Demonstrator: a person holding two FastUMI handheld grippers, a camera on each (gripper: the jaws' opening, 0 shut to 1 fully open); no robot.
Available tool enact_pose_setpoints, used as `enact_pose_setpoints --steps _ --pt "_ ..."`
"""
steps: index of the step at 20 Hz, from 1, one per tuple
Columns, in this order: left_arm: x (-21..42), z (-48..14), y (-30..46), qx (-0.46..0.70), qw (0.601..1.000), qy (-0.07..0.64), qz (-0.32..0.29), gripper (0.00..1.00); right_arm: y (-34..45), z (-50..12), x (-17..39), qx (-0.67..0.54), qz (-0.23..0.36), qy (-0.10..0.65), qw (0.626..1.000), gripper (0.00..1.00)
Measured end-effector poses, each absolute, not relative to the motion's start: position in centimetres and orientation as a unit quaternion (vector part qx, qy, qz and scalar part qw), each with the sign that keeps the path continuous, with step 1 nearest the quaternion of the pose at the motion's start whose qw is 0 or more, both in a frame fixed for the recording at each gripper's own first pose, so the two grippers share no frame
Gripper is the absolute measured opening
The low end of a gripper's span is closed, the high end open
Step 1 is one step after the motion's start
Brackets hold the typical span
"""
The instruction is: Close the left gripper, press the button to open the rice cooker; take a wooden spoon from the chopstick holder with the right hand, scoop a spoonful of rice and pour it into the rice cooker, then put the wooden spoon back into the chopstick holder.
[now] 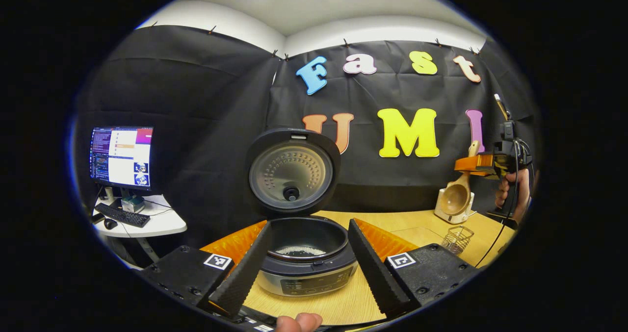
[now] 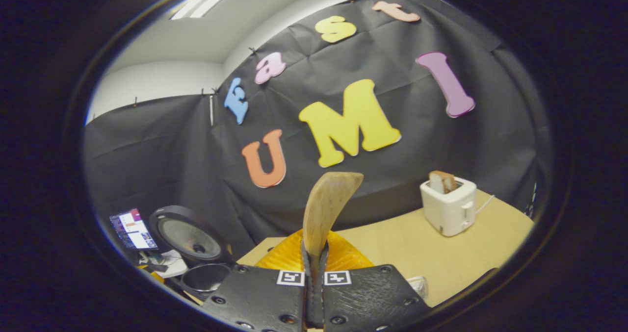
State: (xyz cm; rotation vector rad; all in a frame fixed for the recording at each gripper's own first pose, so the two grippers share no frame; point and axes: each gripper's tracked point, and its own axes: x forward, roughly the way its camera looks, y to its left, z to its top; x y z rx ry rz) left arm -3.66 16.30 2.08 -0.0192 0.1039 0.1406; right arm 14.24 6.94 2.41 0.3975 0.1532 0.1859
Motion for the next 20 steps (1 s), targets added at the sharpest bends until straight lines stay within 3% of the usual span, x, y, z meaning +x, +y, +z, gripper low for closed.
enact_pose_setpoints --steps 7,20 --pt "-3.4 1.8 16.1 -0.014 0.996 0.058 0.066 0.99 -0.4 -2.7 15.8 0.195 -0.016 0.082 0.977 0.0" --pt "-3.7 2.0 16.3 -0.018 0.996 0.056 0.063 0.99 -0.9 -9.9 17.2 0.172 -0.052 0.107 0.978 0.0"
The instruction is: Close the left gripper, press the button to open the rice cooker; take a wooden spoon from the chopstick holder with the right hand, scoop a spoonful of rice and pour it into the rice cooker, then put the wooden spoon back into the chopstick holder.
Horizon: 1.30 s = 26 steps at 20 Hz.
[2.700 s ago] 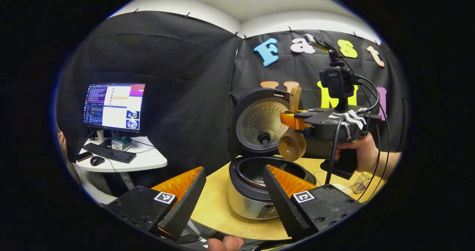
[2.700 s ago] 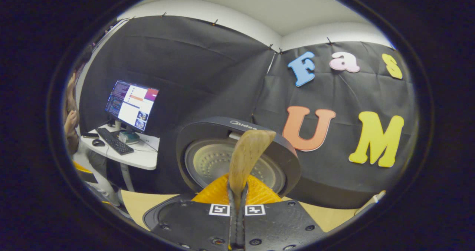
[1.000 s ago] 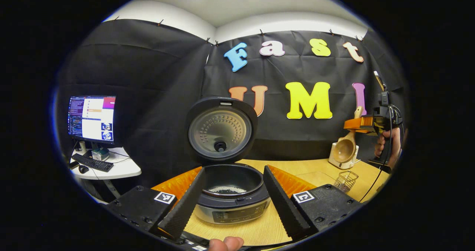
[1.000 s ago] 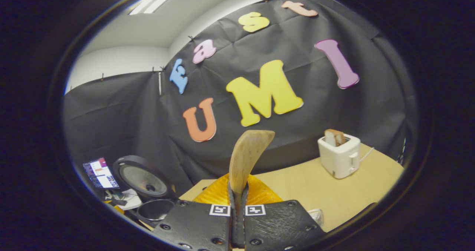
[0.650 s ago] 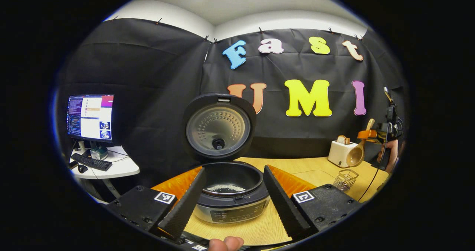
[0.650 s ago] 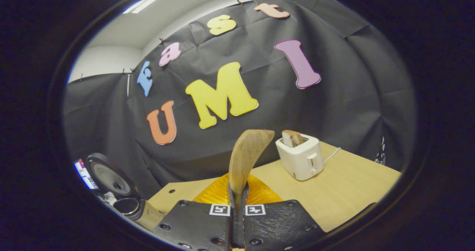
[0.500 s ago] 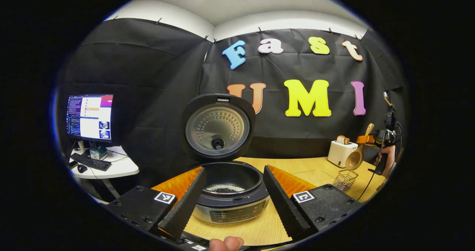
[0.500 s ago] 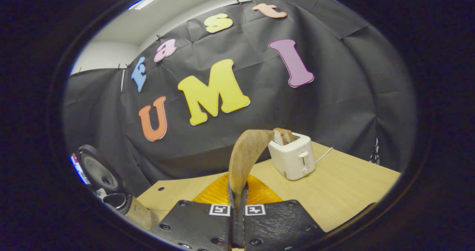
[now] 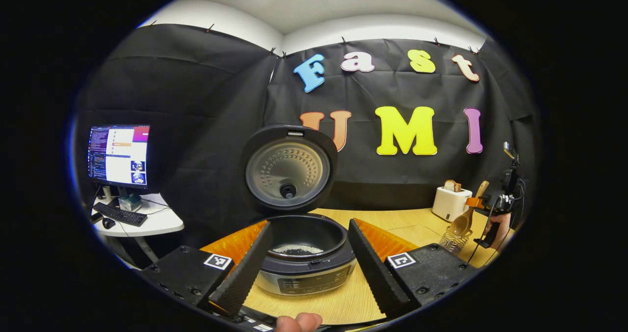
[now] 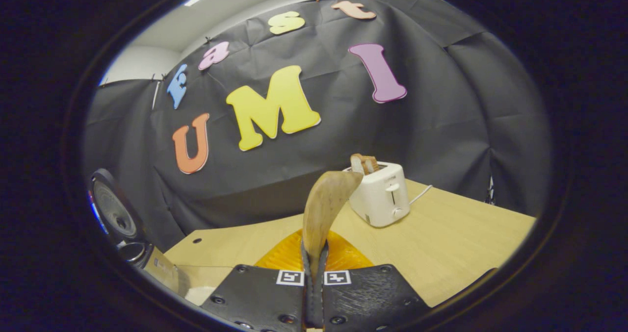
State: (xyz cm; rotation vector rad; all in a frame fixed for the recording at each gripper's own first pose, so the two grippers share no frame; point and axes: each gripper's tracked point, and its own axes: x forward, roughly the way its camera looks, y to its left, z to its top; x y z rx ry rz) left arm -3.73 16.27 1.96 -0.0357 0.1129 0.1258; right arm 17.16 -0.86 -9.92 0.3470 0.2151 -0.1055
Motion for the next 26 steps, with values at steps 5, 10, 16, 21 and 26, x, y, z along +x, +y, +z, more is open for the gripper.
enact_pose_setpoints --steps 5,10,16,21,26 --pt "-3.7 1.9 16.4 -0.019 0.996 0.057 0.065 0.99 -1.0 -11.6 17.4 0.171 -0.056 0.115 0.977 0.0" --pt "-3.7 1.8 16.0 -0.015 0.997 0.06 0.056 0.99 -0.8 -12.6 17.9 0.169 -0.053 0.126 0.976 0.02" --pt "-3.9 1.8 15.8 -0.012 0.997 0.062 0.055 0.99 -1.3 -13.7 17.8 0.176 -0.061 0.14 0.973 0.04" --pt "-4.0 2.1 15.7 -0.012 0.997 0.057 0.055 0.99 -2.0 -12.5 17.0 0.188 -0.06 0.123 0.973 0.09" --pt "-4.1 2.1 15.9 -0.016 0.996 0.06 0.058 0.99 -2.6 -12.4 15.9 0.185 -0.051 0.121 0.974 0.47"
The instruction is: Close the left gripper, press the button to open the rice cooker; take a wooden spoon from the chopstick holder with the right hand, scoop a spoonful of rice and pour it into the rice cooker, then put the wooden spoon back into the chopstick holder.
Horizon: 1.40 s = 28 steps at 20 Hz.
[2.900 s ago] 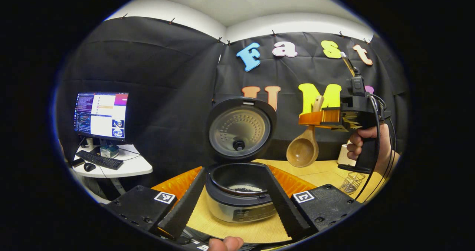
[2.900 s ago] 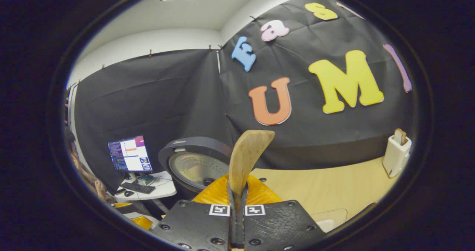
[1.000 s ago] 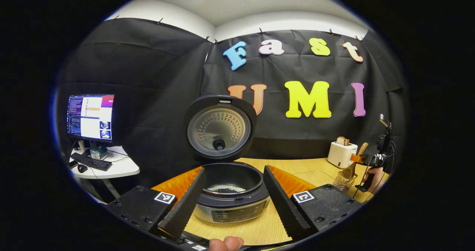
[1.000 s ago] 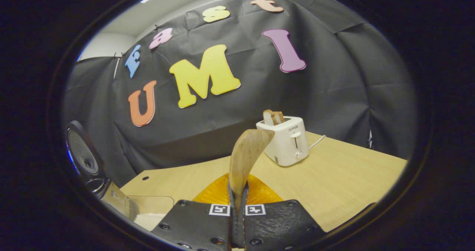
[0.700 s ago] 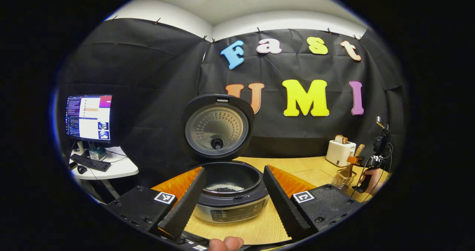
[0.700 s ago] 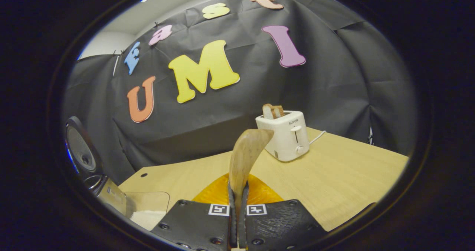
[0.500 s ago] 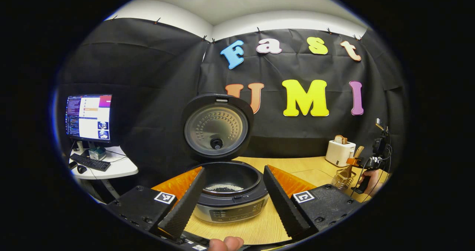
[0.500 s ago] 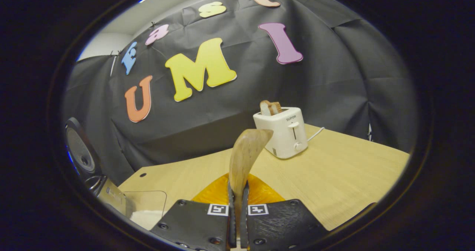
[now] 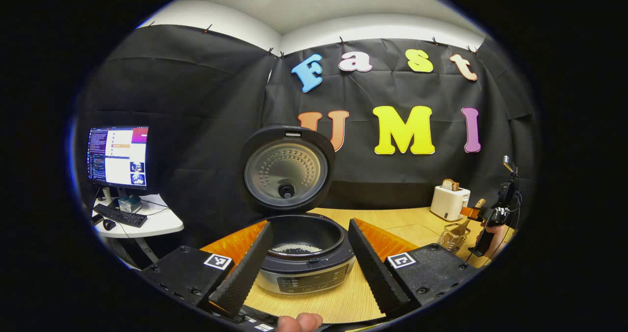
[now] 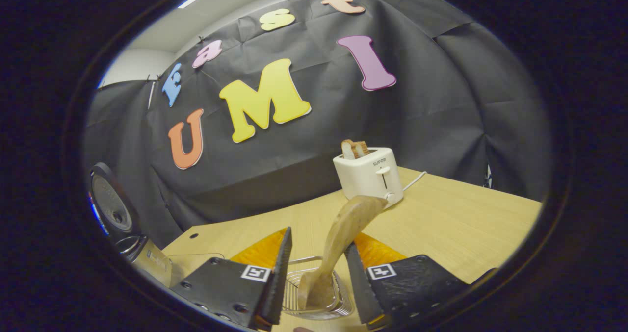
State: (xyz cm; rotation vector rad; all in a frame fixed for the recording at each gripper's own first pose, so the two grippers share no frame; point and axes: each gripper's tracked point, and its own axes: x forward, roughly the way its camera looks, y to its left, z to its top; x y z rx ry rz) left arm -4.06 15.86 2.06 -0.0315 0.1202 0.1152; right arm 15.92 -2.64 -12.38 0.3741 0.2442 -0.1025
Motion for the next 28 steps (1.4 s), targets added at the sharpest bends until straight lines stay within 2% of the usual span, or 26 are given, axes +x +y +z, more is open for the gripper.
enact_pose_setpoints --steps 1,2,3,4,5,7,8,13,14,15,16,17,20,21,23,25,26,28 --pt "-4.1 2.2 15.7 -0.015 0.997 0.058 0.057 0.99 -2.8 -12.2 15.9 0.18 -0.051 0.119 0.975 0.58" --pt "-4.1 2.5 15.6 -0.014 0.997 0.054 0.058 0.99 -3.0 -12.0 15.5 0.173 -0.05 0.118 0.977 0.74" --pt "-4.1 2.7 15.6 -0.013 0.997 0.05 0.058 0.99 -2.9 -11.9 15.3 0.167 -0.048 0.117 0.978 0.72" --pt "-4.1 2.8 15.5 -0.013 0.997 0.048 0.057 0.99 -3.0 -11.7 14.9 0.161 -0.045 0.114 0.979 0.95" --pt "-4.0 2.9 15.2 -0.014 0.997 0.046 0.056 0.99 -3.1 -11.5 14.4 0.155 -0.042 0.113 0.981 0.92" --pt "-4.0 2.8 14.9 -0.012 0.997 0.048 0.057 0.99 -3.5 -11.4 13.2 0.138 -0.039 0.111 0.983 1.0" --pt "-3.9 2.8 14.6 -0.01 0.997 0.048 0.057 0.99 -3.7 -11.3 12.6 0.13 -0.036 0.109 0.985 0.95" --pt "-3.3 2.9 13.5 -0.001 0.997 0.043 0.065 0.99 -3.9 -10.9 8.4 0.086 -0.016 0.103 0.991 0.95" --pt "-3.3 3.2 13.3 0.003 0.996 0.041 0.073 0.99 -3.9 -10.6 7.4 0.079 -0.009 0.101 0.992 0.91" --pt "-3.4 3.5 13.1 0.006 0.996 0.035 0.08 0.99 -3.7 -10.4 6.6 0.07 -0.001 0.097 0.993 0.95" --pt "-3.4 3.8 12.8 0.006 0.996 0.027 0.085 0.99 -3.5 -10.0 5.9 0.058 0.008 0.092 0.994 0.91" --pt "-3.3 3.9 12.3 0.005 0.996 0.022 0.087 0.99 -3.2 -9.7 5.3 0.046 0.021 0.087 0.995 0.95" --pt "-2.7 4.2 11.7 0.005 0.995 0.027 0.098 0.99 -1.3 -8.8 4.3 0.023 0.075 0.08 0.994 0.95" --pt "-2.5 4.7 11.6 0.004 0.995 0.028 0.099 0.99 -1.0 -8.6 4.2 0.016 0.085 0.076 0.993 0.92" --pt "-2.0 6.5 11.9 0.006 0.994 0.024 0.108 0.99 -0.1 -8.3 3.8 0.007 0.106 0.066 0.992 0.92" --pt "-1.1 9.3 12.5 0.017 0.993 0.007 0.115 0.99 1.0 -8.6 3.6 0.001 0.127 0.063 0.99 0.99" --pt "-0.4 10.7 12.7 0.015 0.993 -0.001 0.113 0.99 1.2 -8.8 3.5 -0.003 0.135 0.064 0.989 0.95" --pt "1.0 13.1 12.9 0.011 0.994 -0.004 0.108 0.98 1.2 -8.7 3.5 -0.01 0.141 0.055 0.988 0.95"
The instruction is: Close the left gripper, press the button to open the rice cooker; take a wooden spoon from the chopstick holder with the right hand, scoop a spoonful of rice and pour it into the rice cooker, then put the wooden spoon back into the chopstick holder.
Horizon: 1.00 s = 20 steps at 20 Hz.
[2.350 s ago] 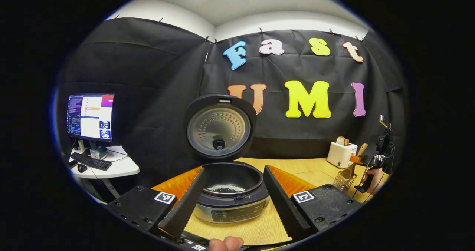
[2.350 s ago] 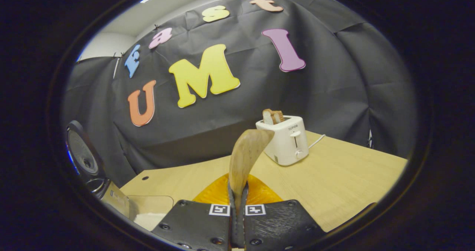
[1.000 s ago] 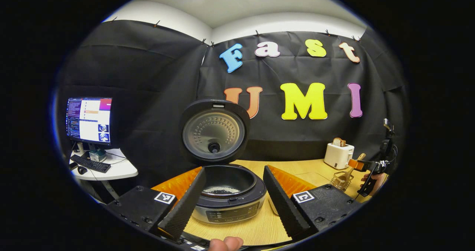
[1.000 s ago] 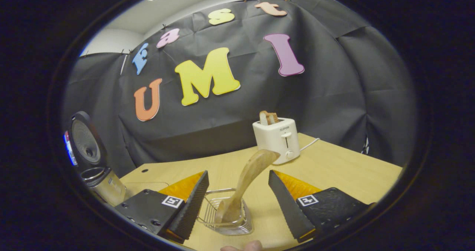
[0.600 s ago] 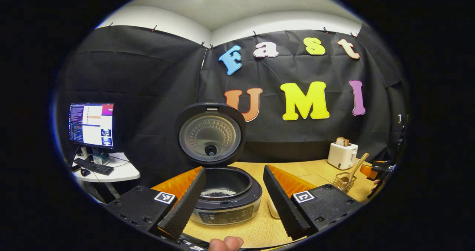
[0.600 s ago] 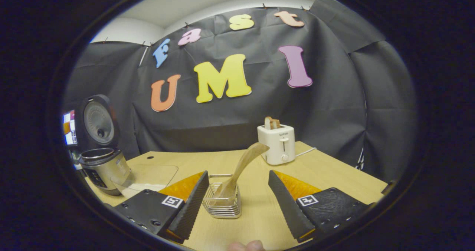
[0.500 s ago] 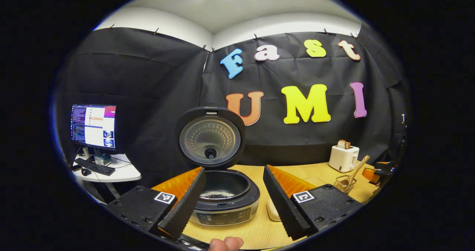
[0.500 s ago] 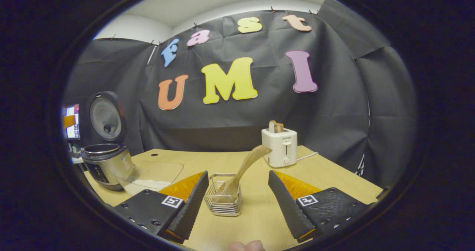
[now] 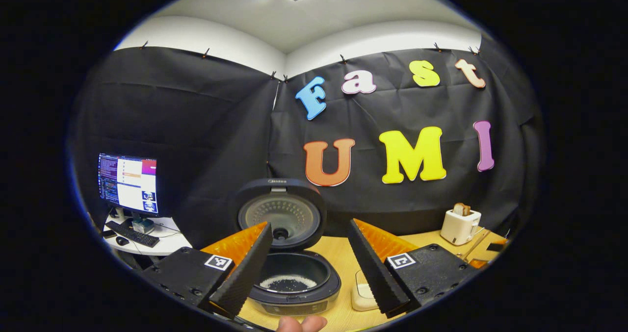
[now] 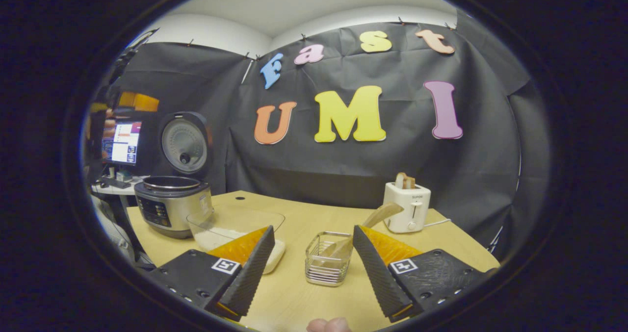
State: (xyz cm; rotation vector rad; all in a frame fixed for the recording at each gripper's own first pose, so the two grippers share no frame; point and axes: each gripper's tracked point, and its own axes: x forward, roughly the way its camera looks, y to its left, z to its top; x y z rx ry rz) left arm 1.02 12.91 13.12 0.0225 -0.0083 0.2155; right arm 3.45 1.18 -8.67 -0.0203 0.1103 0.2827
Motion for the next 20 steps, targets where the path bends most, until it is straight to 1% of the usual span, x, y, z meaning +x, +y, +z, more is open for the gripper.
enact_pose_setpoints --steps 3,6,11,12,14,15,17,20 --pt "3.5 16.3 14.1 0.018 0.994 -0.003 0.11 0.99 1.5 -8.5 3.3 -0.02 0.141 0.033 0.989 0.96" --pt "6.3 18.1 15.2 0.037 0.992 0.018 0.117 0.99 2.1 -8.7 2.9 -0.018 0.159 0.031 0.987 0.95" --pt "11.2 20.6 17.8 0.042 0.99 0.027 0.131 0.99 0.9 -8.7 3.5 -0.004 0.152 0.031 0.988 0.96" --pt "12.3 20.6 18.5 0.036 0.99 0.034 0.132 0.99 0.7 -8.8 3.7 -0.003 0.15 0.035 0.988 0.95" --pt "13.9 19.5 20.0 0.03 0.989 0.058 0.135 0.99 0.6 -9.0 4.0 -0.002 0.151 0.042 0.988 0.96" --pt "14.7 19.0 20.5 0.026 0.988 0.07 0.136 0.99 0.3 -9.0 4.1 -0.001 0.148 0.042 0.988 0.95" --pt "15.9 18.4 21.6 0.015 0.986 0.085 0.139 0.99 -0.2 -8.8 4.2 0.012 0.14 0.042 0.989 0.96" --pt "17.4 17.2 23.1 -0.002 0.982 0.115 0.15 0.99 0.2 -9.3 4.2 0.027 0.143 0.055 0.988 0.96"
